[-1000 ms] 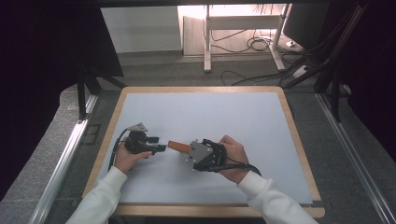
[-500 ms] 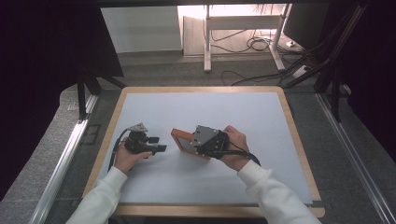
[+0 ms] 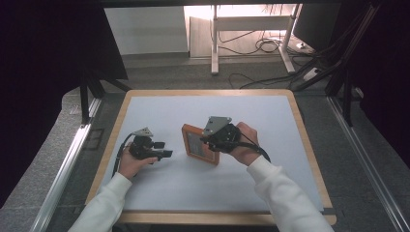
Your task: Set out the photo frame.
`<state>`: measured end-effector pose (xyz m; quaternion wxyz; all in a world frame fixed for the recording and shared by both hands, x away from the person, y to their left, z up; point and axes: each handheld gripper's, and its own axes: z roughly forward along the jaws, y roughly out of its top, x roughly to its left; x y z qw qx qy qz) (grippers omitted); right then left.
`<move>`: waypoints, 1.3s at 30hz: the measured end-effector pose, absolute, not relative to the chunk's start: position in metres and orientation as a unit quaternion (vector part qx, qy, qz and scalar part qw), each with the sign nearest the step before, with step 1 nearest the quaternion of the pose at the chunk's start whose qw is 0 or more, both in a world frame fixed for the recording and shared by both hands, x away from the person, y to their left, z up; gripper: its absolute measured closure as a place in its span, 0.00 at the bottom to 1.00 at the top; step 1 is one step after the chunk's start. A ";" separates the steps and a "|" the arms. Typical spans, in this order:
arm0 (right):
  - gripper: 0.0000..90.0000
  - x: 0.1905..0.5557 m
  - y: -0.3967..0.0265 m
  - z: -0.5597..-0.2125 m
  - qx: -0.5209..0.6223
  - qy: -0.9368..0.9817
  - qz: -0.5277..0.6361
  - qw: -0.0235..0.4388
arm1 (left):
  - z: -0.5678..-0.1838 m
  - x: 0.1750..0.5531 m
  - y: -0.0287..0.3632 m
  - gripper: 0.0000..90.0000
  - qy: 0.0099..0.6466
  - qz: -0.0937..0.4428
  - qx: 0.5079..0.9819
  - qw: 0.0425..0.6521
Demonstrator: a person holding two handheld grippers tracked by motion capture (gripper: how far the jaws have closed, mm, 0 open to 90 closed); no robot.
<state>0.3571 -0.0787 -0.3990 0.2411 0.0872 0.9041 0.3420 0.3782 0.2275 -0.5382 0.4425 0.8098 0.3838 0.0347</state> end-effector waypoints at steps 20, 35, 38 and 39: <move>0.60 0.388 -0.085 -0.404 0.131 0.899 0.342 0.242 | -0.539 0.379 0.226 0.41 0.380 0.034 0.814 0.439; 0.53 0.412 -0.092 -0.411 0.168 0.896 0.342 0.229 | -0.540 0.379 0.225 0.41 0.380 0.033 0.814 0.437; 0.52 0.415 -0.094 -0.412 0.174 0.896 0.342 0.224 | -0.540 0.379 0.225 0.41 0.379 0.032 0.816 0.436; 0.52 0.416 -0.094 -0.412 0.174 0.896 0.342 0.225 | -0.541 0.379 0.225 0.41 0.380 0.033 0.815 0.436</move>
